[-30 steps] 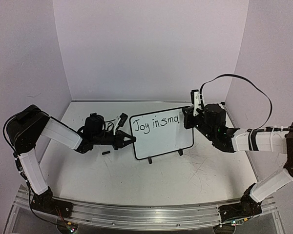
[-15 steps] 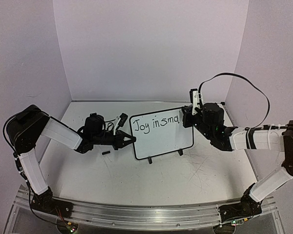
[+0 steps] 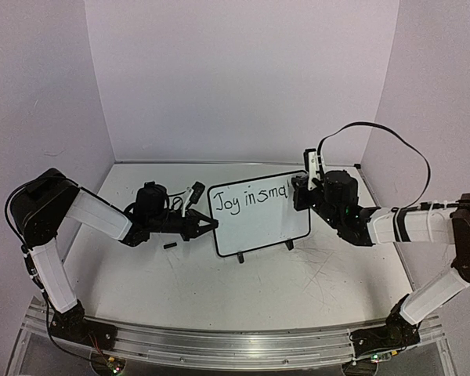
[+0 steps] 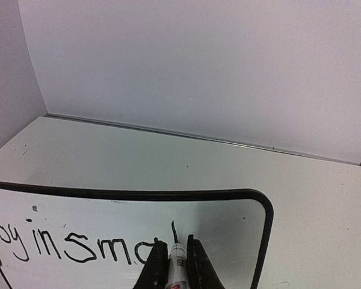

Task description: Write a sentence on the whiteboard

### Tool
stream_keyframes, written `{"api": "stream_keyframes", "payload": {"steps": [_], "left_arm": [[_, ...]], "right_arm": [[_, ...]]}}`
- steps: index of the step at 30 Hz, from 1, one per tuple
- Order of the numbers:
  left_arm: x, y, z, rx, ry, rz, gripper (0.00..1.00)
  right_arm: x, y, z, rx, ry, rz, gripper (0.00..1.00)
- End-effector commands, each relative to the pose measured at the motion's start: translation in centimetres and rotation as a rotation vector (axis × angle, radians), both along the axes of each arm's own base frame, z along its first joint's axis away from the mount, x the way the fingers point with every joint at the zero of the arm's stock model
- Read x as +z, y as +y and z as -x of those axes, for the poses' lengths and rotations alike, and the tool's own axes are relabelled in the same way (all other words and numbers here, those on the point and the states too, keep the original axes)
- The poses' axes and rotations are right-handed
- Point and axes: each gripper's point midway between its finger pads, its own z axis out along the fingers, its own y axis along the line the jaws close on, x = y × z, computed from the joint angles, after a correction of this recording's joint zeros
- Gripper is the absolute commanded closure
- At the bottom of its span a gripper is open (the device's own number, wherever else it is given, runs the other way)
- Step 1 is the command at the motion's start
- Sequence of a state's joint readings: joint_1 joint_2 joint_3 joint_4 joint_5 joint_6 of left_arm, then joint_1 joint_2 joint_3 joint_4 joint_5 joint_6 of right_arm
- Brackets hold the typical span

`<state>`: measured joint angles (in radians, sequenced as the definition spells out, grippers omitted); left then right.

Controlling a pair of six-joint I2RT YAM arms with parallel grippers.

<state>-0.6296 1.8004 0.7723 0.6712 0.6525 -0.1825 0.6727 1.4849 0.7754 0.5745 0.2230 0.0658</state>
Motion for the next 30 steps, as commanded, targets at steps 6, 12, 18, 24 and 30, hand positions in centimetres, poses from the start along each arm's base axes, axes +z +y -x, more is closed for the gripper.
{"api": "stream_keyframes", "payload": {"steps": [6, 12, 18, 24, 30], "left_arm": [[-0.6, 0.9, -1.1, 0.053, -0.047, -0.055, 1.0], [-0.9, 0.9, -1.1, 0.054, -0.042, -0.058, 1.0], [-0.7, 1.0, -1.1, 0.056, -0.046, -0.057, 1.0], [-0.8, 1.0, -1.0, 0.053, -0.044, -0.057, 1.0], [-0.6, 1.0, -1.1, 0.056, -0.048, -0.056, 1.0]], "right_arm": [[-1.5, -0.7, 0.4, -0.02, 0.036, -0.011, 1.0], [2.2, -1.5, 0.6, -0.043, -0.045, -0.041, 1.0], [4.8, -1.3, 0.8, -0.021, -0.093, -0.077, 1.0], [4.2, -1.0, -0.1, -0.027, -0.082, -0.062, 1.0], [4.4, -1.1, -0.7, -0.039, -0.092, -0.06, 1.0]]}}
